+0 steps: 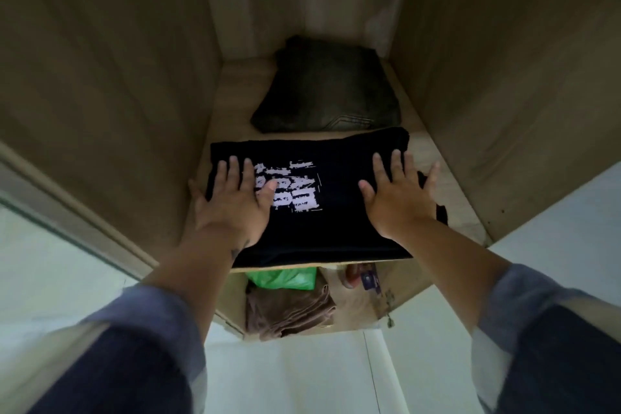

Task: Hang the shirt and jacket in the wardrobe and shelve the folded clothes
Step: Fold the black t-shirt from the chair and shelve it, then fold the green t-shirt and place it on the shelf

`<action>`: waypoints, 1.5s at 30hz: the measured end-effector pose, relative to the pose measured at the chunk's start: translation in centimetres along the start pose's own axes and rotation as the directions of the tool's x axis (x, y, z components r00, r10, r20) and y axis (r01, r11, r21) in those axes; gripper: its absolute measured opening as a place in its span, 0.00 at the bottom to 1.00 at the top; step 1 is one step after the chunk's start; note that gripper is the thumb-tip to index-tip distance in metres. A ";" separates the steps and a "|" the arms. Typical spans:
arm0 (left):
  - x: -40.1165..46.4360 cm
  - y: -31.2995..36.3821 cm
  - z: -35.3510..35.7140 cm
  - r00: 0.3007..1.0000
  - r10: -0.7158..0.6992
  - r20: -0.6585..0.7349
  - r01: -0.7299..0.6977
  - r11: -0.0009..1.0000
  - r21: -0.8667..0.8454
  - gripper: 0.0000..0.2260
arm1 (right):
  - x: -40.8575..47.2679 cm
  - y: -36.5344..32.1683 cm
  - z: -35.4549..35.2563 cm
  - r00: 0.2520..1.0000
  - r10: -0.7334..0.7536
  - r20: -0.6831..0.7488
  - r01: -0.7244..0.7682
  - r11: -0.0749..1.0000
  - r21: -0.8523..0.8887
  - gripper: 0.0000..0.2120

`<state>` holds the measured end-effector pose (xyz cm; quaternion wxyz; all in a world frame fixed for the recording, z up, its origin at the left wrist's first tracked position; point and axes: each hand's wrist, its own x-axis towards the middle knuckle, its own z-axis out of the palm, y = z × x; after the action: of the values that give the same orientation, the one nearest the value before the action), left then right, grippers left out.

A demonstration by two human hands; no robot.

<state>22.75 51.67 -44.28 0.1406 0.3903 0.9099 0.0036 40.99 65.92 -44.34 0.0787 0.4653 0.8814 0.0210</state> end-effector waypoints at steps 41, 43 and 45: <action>-87.9 -31.6 3.3 0.282 -0.959 0.036 0.891 0.248 -0.380 0.24 | -71.7 -36.1 -11.0 0.097 -0.994 0.057 0.995 0.096 -0.028 0.21; -89.7 -33.9 4.2 0.265 -0.964 0.039 0.898 0.231 -0.374 0.25 | -74.0 -38.4 -9.9 0.075 -0.993 0.087 0.997 0.075 -0.007 0.21; -90.7 -36.1 5.1 0.261 -0.965 0.036 0.906 0.232 -0.355 0.25 | -75.5 -40.5 -8.7 0.051 -0.993 0.106 0.999 0.052 0.003 0.21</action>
<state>57.89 -38.47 -30.42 0.0850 -0.2642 0.9559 0.0961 48.41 -18.88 -31.23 0.1229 -0.2713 0.9543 -0.0258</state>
